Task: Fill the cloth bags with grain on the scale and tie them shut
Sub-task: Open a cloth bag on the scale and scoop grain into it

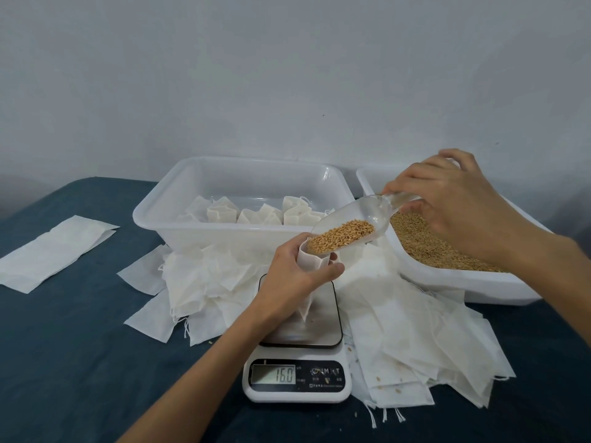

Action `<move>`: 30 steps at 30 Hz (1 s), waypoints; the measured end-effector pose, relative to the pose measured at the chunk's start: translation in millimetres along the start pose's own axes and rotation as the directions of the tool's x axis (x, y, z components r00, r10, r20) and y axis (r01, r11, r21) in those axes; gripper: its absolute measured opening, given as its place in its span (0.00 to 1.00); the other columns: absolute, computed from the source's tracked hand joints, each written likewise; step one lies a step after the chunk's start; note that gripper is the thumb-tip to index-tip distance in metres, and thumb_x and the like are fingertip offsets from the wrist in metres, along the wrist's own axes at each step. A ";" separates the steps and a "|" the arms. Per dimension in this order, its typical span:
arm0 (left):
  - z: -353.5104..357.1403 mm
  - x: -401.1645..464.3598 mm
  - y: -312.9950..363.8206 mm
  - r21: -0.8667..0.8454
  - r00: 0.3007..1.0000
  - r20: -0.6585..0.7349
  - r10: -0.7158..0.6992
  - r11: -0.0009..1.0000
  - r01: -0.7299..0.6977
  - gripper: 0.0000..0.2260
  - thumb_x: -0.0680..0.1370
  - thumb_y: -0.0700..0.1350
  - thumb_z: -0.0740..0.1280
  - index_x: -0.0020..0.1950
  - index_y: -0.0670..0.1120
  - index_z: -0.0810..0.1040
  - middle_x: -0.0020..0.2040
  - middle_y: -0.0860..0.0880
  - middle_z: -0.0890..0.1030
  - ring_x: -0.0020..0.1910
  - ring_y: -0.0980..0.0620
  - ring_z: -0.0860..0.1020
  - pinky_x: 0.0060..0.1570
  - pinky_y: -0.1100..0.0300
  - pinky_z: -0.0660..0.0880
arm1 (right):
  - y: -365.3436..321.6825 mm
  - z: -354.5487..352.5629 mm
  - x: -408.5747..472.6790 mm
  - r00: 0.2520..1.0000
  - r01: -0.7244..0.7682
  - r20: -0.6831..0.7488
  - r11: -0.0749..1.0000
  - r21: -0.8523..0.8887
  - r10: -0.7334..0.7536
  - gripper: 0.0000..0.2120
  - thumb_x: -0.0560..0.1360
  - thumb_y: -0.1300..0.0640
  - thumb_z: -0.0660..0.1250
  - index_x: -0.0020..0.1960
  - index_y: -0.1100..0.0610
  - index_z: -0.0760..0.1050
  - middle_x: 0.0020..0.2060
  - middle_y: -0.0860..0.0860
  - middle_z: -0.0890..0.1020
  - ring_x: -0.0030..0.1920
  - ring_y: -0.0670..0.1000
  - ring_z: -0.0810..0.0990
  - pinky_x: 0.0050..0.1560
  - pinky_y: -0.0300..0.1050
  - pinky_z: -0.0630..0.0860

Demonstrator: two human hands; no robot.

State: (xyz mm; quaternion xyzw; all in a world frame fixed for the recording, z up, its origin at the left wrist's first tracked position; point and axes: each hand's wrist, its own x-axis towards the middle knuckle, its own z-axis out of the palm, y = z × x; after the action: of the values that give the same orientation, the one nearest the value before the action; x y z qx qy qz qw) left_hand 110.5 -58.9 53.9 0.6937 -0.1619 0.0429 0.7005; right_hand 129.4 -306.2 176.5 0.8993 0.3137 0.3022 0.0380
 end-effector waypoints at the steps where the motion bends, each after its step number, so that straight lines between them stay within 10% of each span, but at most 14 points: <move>1: 0.0 0.1 0.0 0.005 1.000 -0.001 0.003 1.000 -0.003 0.10 0.75 0.37 0.77 0.55 0.44 0.83 0.48 0.48 0.86 0.48 0.54 0.83 0.51 0.63 0.78 | -0.1 -0.1 0.1 1.000 0.001 0.000 1.000 0.000 -0.001 0.15 0.73 0.65 0.73 0.57 0.54 0.82 0.50 0.49 0.83 0.54 0.58 0.80 0.69 0.64 0.63; 30: -0.6 0.4 0.1 0.004 1.000 -0.004 -0.007 1.000 0.007 0.11 0.75 0.38 0.77 0.56 0.43 0.83 0.48 0.47 0.86 0.48 0.54 0.83 0.51 0.61 0.79 | -2.0 -2.1 1.7 1.000 -0.016 0.012 1.000 0.005 0.016 0.14 0.74 0.65 0.73 0.58 0.55 0.82 0.51 0.50 0.83 0.55 0.59 0.79 0.71 0.63 0.59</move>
State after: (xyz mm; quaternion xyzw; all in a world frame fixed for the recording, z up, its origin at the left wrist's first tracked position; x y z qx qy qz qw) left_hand 110.9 -58.3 54.0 0.6955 -0.1582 0.0420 0.6996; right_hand 128.2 -303.8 178.6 0.9038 0.3069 0.2960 0.0350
